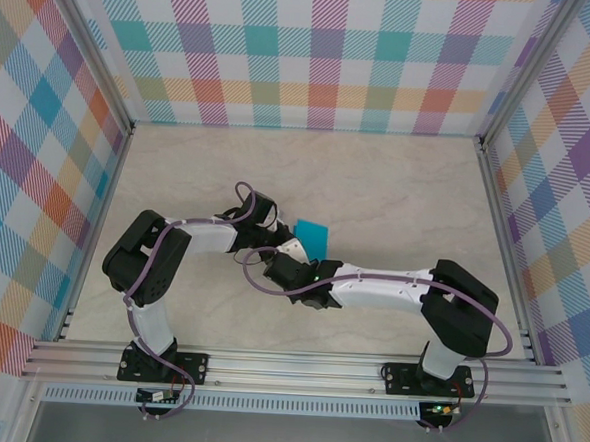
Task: Fold a paper plane with a square sheet of paper (pick it up from the middle)
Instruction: Fold the triangle a second time at the center of the table.
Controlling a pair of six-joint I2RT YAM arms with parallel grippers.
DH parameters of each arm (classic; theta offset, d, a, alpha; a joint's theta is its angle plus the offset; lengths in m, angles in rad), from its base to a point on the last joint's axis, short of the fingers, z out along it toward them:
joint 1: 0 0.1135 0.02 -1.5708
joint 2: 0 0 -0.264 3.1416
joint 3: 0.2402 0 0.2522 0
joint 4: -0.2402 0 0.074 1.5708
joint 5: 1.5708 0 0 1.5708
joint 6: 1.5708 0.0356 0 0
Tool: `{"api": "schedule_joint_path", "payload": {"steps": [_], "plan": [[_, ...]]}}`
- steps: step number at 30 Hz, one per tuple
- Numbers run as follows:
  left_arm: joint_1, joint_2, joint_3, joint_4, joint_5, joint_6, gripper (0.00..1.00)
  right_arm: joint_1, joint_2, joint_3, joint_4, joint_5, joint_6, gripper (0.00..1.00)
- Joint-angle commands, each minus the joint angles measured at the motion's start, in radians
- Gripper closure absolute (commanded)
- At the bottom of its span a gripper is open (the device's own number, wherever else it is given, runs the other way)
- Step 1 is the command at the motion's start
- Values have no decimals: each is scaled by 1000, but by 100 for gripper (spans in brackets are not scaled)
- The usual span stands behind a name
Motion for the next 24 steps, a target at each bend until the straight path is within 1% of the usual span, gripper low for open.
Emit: {"api": "schedule_joint_path", "payload": {"steps": [1, 2, 3, 4, 5, 6, 8, 9, 12, 16, 18, 21, 24], "plan": [[2, -31, 32, -25, -14, 14, 82, -22, -63, -37, 35, -67, -12, 94], [2, -37, 34, -36, -28, 15, 80, -32, -76, -49, 46, -90, -12, 95], [0, -47, 34, -56, -54, 21, 76, -47, -93, -64, 62, -124, -11, 95], [1, -64, 36, -79, -84, 28, 67, -68, -111, -82, 80, -166, -11, 95], [2, -79, 35, -101, -111, 35, 63, -85, -125, -96, 94, -201, -7, 95], [2, -96, 40, -136, -149, 47, 60, -109, -143, -114, 108, -235, -1, 95], [1, -130, 45, -197, -218, 64, 57, -167, -169, -145, 142, -344, 1, 95], [1, -148, 45, -223, -250, 73, 52, -191, -177, -155, 151, -382, 6, 95], [1, -185, 39, -263, -300, 85, 51, -267, -187, -173, 167, -490, 7, 94], [0, -221, 17, -259, -304, 84, 52, -349, -172, -174, 170, -617, -7, 93], [-3, -240, 7, -250, -302, 86, 53, -380, -155, -168, 169, -652, -13, 93], [-10, -258, -3, -236, -285, 94, 57, -415, -133, -158, 163, -674, -30, 93], [-26, -264, -1, -234, -267, 107, 59, -437, -101, -133, 133, -670, -47, 93]]}}
